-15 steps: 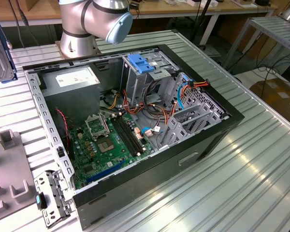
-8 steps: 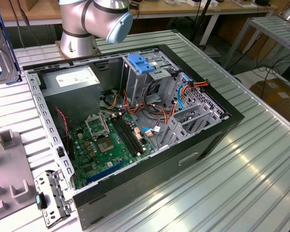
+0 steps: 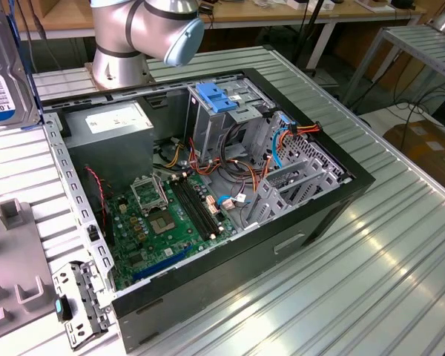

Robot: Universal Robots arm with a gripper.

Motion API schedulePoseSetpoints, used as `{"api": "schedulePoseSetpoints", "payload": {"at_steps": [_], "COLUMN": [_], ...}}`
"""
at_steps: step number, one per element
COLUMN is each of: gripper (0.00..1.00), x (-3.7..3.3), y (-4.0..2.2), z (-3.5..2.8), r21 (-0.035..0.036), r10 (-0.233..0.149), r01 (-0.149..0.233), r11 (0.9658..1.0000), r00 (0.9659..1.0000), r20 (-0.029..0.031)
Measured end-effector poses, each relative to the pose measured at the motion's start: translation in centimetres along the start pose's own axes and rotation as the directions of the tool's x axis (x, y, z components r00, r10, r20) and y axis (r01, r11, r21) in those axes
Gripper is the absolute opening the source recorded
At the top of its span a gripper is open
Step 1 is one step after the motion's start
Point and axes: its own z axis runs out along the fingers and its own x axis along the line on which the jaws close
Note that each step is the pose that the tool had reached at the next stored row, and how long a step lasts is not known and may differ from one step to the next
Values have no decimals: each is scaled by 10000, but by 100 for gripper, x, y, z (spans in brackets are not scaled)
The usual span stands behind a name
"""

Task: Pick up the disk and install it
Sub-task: 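Pick up the disk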

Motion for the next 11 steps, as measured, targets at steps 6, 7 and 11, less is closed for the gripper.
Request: {"api": "schedulePoseSetpoints", "payload": {"at_steps": [6,7,11], "gripper": [37,37,37], "x": [-4,-4,-7], "y": [-132,-149,-239], "z": [2,2,4], "r21": [0,-1,-1], "r10": [117,118,125], "r01": [-117,-118,-125], "r11": [9999,9999,9999], "r00": [9999,9999,9999], "r20": [-1,-2,-2]}}
